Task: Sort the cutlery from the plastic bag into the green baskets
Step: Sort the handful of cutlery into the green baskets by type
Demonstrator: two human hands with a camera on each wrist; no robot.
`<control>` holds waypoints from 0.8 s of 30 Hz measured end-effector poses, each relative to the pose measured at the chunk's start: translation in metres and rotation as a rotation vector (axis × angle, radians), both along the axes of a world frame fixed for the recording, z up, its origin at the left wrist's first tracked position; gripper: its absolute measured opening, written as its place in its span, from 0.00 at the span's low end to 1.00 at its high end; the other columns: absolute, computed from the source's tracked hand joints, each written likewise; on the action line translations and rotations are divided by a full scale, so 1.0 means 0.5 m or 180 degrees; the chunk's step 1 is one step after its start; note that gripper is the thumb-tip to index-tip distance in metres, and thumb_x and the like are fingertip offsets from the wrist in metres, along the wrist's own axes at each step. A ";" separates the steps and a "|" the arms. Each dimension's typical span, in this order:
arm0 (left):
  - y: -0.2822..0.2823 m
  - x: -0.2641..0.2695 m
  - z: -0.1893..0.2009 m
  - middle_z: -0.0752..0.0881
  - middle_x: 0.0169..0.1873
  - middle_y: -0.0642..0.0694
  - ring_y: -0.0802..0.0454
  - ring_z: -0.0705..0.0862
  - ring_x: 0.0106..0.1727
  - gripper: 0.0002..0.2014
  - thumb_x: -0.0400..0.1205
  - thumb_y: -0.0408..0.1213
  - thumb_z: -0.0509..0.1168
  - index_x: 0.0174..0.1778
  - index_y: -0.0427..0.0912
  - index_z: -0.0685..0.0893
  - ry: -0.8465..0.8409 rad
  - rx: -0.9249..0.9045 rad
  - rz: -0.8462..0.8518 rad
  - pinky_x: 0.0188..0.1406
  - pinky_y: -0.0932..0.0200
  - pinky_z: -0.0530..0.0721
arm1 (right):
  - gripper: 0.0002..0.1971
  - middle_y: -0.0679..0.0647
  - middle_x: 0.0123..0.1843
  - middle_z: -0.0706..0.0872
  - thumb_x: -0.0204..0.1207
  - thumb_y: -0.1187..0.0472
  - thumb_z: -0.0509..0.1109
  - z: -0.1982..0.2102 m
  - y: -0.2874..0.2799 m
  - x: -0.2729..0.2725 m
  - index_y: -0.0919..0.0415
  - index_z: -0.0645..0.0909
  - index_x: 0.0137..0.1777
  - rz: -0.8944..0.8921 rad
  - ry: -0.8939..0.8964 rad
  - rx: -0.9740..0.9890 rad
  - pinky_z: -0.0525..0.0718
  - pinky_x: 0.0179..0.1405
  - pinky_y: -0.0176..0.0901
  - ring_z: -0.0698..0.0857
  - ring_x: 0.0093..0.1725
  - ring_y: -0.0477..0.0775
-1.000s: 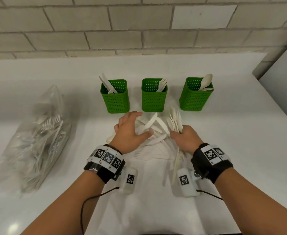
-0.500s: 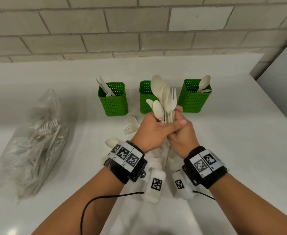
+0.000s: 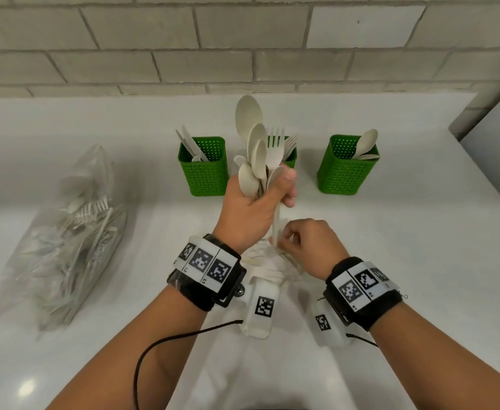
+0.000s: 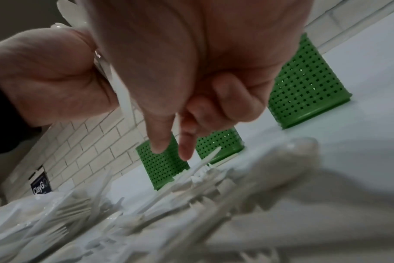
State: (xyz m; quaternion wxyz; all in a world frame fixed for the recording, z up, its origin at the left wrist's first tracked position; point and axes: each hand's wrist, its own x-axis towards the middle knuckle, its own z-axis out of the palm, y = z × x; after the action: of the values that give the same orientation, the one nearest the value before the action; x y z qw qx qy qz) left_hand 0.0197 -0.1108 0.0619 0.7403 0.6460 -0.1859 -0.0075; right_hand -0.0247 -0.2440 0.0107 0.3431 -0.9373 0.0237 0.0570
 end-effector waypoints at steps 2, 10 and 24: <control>0.001 -0.009 -0.007 0.83 0.29 0.45 0.49 0.82 0.29 0.05 0.80 0.30 0.72 0.41 0.39 0.82 -0.0032 0.0110 0.0049 0.34 0.55 0.83 | 0.05 0.47 0.25 0.78 0.75 0.54 0.75 0.012 0.001 0.000 0.55 0.85 0.44 0.0178 0.0059 0.0323 0.75 0.33 0.41 0.76 0.28 0.46; 0.090 -0.047 -0.114 0.84 0.30 0.47 0.58 0.82 0.33 0.09 0.74 0.28 0.77 0.43 0.36 0.83 0.0469 0.0718 0.0209 0.38 0.64 0.82 | 0.34 0.46 0.53 0.75 0.63 0.46 0.82 0.028 -0.068 -0.052 0.47 0.73 0.68 0.0665 0.0996 -0.1096 0.79 0.49 0.43 0.80 0.53 0.50; 0.200 -0.005 -0.111 0.81 0.23 0.44 0.49 0.83 0.28 0.14 0.80 0.42 0.73 0.32 0.41 0.78 0.0982 0.1066 0.0961 0.38 0.51 0.84 | 0.68 0.52 0.88 0.39 0.56 0.32 0.80 -0.018 0.011 0.033 0.48 0.38 0.86 0.1922 0.0501 -0.1569 0.49 0.84 0.57 0.42 0.86 0.54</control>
State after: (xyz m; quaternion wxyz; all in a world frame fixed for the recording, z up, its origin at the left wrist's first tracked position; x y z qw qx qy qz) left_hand 0.0174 -0.0108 0.0063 0.6354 0.7711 0.0313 -0.0259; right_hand -0.0083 -0.2387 0.0017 0.0728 -0.9491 -0.2136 0.2196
